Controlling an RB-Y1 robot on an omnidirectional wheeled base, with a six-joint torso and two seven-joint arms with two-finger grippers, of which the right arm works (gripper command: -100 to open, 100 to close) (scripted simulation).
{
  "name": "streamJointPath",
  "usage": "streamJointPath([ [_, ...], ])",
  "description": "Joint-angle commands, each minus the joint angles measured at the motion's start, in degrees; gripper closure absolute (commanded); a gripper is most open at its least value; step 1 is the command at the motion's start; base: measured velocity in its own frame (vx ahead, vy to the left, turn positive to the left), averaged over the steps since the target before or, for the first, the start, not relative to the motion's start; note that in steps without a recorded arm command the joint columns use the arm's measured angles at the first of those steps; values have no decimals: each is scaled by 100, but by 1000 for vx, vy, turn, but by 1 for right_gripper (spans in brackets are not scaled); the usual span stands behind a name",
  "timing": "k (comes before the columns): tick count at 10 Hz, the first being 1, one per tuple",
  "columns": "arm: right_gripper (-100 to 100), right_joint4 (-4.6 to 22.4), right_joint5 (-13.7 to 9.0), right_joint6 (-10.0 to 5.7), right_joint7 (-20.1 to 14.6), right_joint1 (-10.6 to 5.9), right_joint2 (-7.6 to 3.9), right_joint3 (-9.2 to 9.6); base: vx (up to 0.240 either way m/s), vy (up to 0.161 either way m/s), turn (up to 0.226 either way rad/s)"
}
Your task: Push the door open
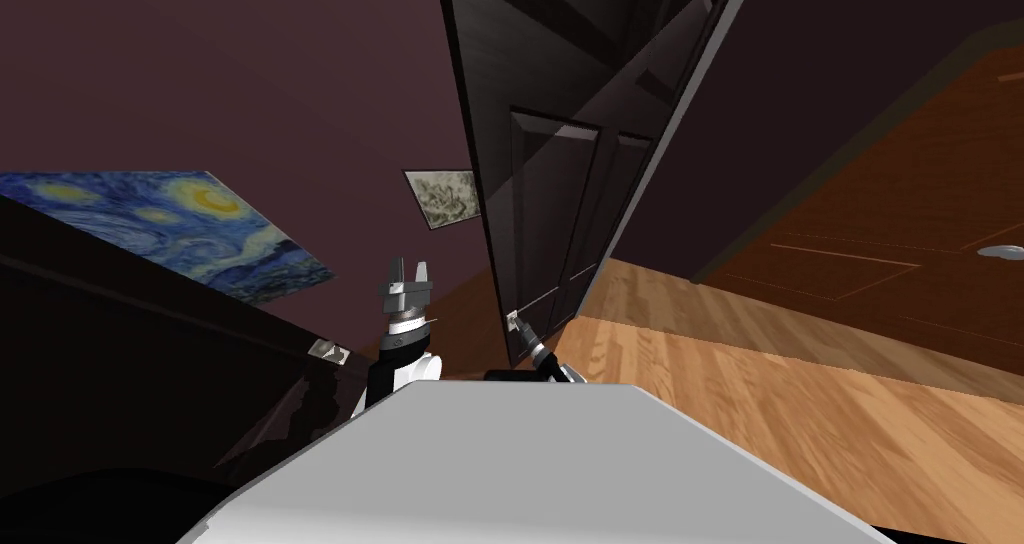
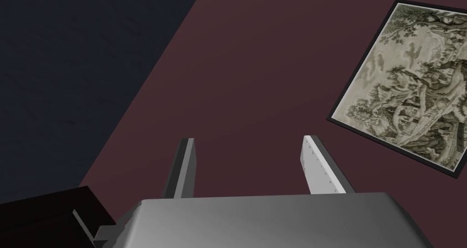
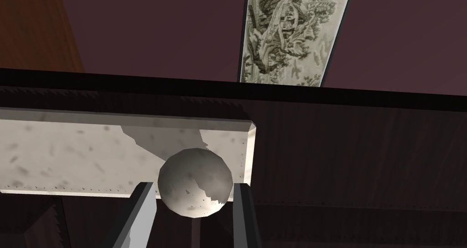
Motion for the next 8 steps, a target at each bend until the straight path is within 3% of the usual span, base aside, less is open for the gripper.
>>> streamJointPath([
  [1,100,83,-49,-50,36,-58,-14,-167,124,162,-28],
  [4,100,169,-124,-50,113,-110,8,-461,140,149,-64],
  [5,-100,50,-121,0,56,-56,-28,-374,-108,76,-104],
  [8,-100,-4,-144,12,52,-20,-12,-380,-186,-55,-42],
])
